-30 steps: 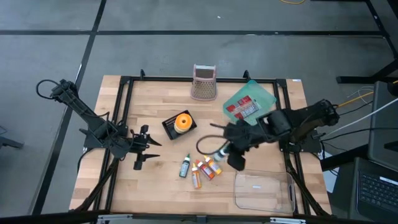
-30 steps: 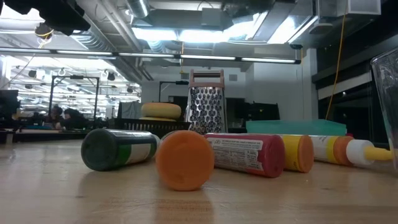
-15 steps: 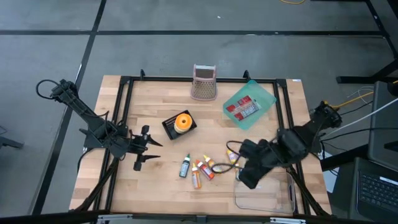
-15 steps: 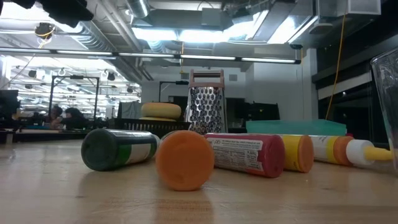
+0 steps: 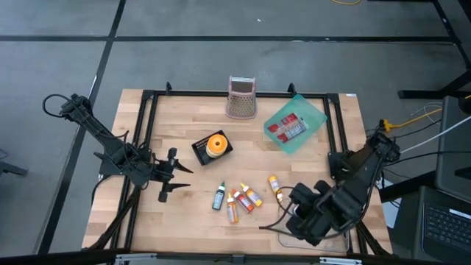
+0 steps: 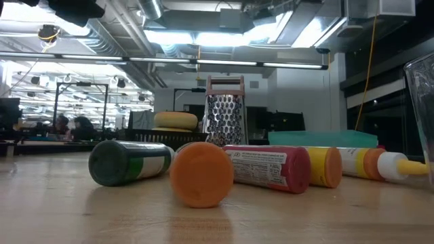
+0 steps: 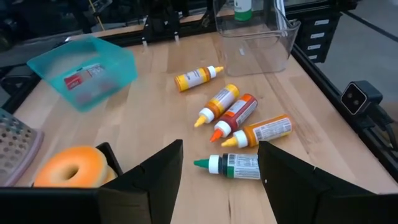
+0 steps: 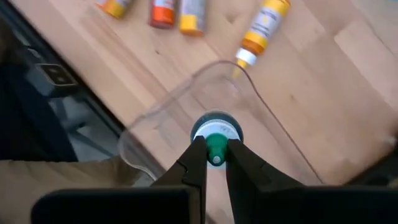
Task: Pick & Place Food Item
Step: Put the left green food coloring bottle into the transparent bin
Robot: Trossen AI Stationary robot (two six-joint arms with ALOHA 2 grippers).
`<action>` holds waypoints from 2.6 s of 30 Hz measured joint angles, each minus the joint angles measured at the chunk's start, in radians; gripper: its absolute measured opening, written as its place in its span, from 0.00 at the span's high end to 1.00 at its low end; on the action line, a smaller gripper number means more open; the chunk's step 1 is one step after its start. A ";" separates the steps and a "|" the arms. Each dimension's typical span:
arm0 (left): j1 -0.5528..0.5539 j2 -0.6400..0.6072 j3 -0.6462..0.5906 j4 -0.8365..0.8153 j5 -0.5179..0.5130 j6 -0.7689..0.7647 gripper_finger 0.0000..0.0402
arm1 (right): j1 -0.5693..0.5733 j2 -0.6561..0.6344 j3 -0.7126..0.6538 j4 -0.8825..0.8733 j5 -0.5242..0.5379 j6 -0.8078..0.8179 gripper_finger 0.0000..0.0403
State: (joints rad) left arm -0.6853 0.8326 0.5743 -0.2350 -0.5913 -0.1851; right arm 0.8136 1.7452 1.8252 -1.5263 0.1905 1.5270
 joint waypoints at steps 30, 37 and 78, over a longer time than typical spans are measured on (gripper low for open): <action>0.001 0.000 0.000 0.054 0.008 0.058 0.50 | 0.334 0.006 -0.237 -0.045 -0.134 0.687 0.91; 0.001 0.000 0.000 0.053 0.029 0.049 0.50 | 0.334 0.006 -0.301 -0.045 -0.132 0.692 0.91; 0.001 0.000 0.000 0.051 0.060 0.005 0.50 | 0.329 0.005 -0.473 0.147 0.056 0.688 0.91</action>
State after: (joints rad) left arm -0.6846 0.8330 0.5743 -0.1837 -0.5310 -0.1802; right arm 1.1427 1.7502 1.3526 -1.3796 0.2468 2.2145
